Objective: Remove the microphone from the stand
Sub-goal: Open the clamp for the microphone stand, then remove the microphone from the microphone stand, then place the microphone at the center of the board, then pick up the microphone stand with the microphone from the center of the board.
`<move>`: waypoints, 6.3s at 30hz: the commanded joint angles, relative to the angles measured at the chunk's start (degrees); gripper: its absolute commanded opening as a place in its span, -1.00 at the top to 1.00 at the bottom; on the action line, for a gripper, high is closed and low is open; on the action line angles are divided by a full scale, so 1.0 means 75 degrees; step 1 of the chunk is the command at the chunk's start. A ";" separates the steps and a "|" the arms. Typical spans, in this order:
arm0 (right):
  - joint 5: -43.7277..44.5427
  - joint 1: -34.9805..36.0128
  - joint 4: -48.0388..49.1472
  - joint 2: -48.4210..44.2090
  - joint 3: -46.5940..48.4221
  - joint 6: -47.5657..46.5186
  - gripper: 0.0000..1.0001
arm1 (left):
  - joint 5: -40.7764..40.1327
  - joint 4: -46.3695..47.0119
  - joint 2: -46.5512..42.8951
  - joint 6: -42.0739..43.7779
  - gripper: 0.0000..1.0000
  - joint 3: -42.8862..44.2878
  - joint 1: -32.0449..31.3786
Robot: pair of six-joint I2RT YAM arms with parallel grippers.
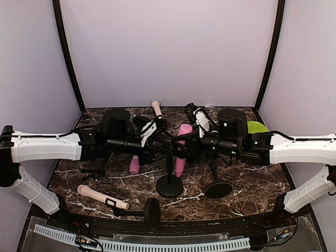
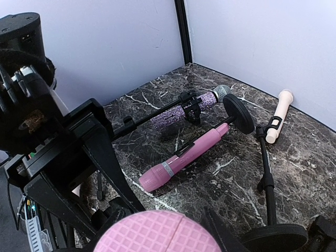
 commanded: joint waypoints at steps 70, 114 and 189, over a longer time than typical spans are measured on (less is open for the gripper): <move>0.0201 -0.6082 -0.3357 0.2584 0.0923 0.0661 0.08 | -0.1791 -0.0641 -0.1912 -0.2625 -0.98 -0.0038 0.2855; -0.0180 -0.6217 -0.2647 0.2186 0.0594 0.0987 -0.74 | -0.2473 -0.0670 -0.2156 -0.2023 -0.96 -0.0253 0.2876; -0.1598 -0.2802 -0.2045 0.5093 0.4207 -0.0494 1.00 | -0.2846 -0.0475 -0.2832 -0.1769 -0.94 -0.0426 0.2876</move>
